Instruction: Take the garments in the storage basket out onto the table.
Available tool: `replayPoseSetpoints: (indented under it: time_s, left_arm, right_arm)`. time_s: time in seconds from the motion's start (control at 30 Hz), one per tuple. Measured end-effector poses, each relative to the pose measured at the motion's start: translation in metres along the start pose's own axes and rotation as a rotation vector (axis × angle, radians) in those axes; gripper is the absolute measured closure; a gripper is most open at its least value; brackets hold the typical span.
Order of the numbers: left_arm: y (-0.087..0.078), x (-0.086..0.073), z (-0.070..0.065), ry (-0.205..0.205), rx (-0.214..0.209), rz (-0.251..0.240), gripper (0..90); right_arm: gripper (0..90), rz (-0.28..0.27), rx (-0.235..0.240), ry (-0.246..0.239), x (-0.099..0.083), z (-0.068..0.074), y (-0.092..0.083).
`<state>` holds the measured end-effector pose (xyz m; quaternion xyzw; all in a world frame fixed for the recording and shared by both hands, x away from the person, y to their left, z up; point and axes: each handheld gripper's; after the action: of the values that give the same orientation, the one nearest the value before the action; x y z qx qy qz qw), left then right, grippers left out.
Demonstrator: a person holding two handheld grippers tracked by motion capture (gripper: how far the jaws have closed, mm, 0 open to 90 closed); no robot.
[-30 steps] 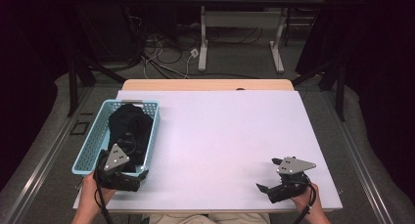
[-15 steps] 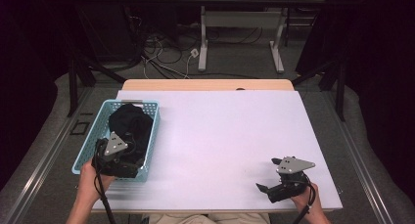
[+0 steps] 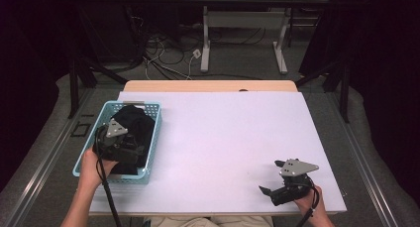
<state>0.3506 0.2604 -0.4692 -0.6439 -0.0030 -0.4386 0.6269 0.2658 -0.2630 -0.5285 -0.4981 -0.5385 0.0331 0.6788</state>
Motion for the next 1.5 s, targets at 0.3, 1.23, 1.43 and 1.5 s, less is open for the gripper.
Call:
replayPoseSetpoints:
  time_s: [0.3, 1.23, 1.43, 1.5]
  left_arm:
    - [0.016, 0.002, 0.021, -0.049, 0.008, 0.052, 0.0]
    - [0.062, 0.015, 0.06, -0.17, 0.011, 0.2, 0.0]
    - [0.076, 0.014, 0.066, -0.207, -0.028, 0.252, 0.0]
    - [0.081, 0.013, 0.066, -0.215, -0.043, 0.28, 0.0]
  right_arm:
    - [0.4, 0.003, 0.008, -0.001, 0.0, -0.001, 0.0]
    - [0.4, 0.02, 0.009, 0.0, 0.0, 0.0, 0.002]
    - [0.4, 0.014, 0.012, 0.002, 0.0, -0.001, 0.003]
    - [0.3, 0.024, 0.014, 0.006, 0.0, 0.0, 0.003]
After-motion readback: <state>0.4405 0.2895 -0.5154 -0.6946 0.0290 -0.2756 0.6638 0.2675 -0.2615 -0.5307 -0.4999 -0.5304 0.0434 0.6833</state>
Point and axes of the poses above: each handheld gripper's, and its own axes: y roughly forward along the jaws, x roughly out of its top, z roughly to its left, and after that the axes turned 9 degrees about z, right-handed
